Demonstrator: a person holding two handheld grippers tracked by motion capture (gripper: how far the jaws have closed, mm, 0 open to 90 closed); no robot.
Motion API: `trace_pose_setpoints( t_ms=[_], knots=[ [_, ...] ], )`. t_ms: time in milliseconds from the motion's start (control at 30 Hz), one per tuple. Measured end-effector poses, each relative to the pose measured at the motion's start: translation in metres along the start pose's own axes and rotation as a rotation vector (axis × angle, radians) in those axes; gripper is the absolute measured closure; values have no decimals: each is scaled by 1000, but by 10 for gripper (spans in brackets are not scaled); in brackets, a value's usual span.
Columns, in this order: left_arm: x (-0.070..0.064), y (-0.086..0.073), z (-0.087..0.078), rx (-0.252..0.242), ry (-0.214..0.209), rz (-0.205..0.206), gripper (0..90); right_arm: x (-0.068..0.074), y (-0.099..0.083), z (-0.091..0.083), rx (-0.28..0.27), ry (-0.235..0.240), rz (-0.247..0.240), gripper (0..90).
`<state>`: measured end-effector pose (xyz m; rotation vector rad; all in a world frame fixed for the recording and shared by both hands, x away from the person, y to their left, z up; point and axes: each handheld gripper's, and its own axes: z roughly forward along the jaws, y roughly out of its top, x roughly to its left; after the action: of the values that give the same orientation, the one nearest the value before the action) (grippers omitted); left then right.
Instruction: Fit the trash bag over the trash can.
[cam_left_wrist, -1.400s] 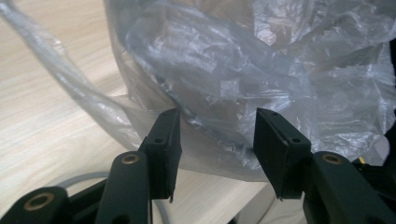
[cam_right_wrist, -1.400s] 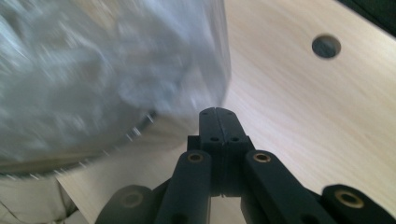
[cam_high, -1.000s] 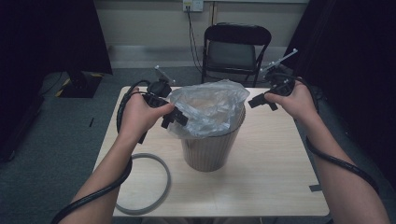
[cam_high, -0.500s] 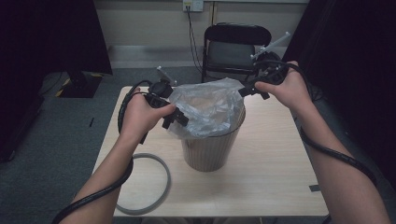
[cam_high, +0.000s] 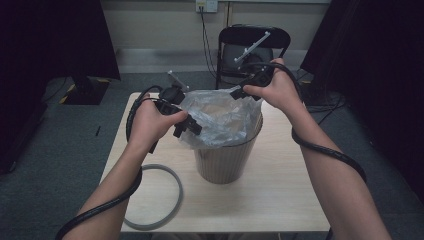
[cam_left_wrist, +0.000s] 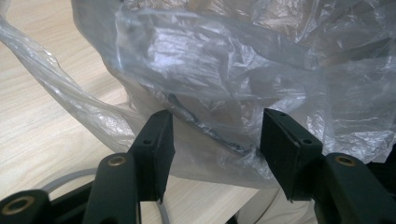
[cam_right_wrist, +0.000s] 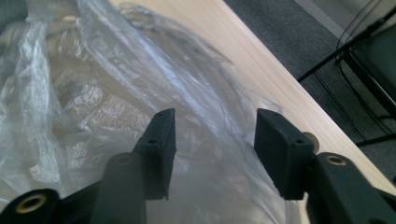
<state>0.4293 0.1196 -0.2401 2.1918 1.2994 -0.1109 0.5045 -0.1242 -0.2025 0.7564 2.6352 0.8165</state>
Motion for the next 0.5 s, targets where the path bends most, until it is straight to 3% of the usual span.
trace_pose_setpoints(
  t_ms=[67,167,367,500],
  knots=[
    [0,0,0,-2,-3,-5,450,1,-1,3,19,13,-12,702],
    [0,-1,0,-4,0,-6,451,0,-6,2,49,77,-9,845],
    [1,-2,0,-9,-9,-7,453,-11,-29,-21,59,131,20,900],
    [-1,-2,0,-11,0,-8,452,-23,-54,-34,75,104,67,900]
  ],
)
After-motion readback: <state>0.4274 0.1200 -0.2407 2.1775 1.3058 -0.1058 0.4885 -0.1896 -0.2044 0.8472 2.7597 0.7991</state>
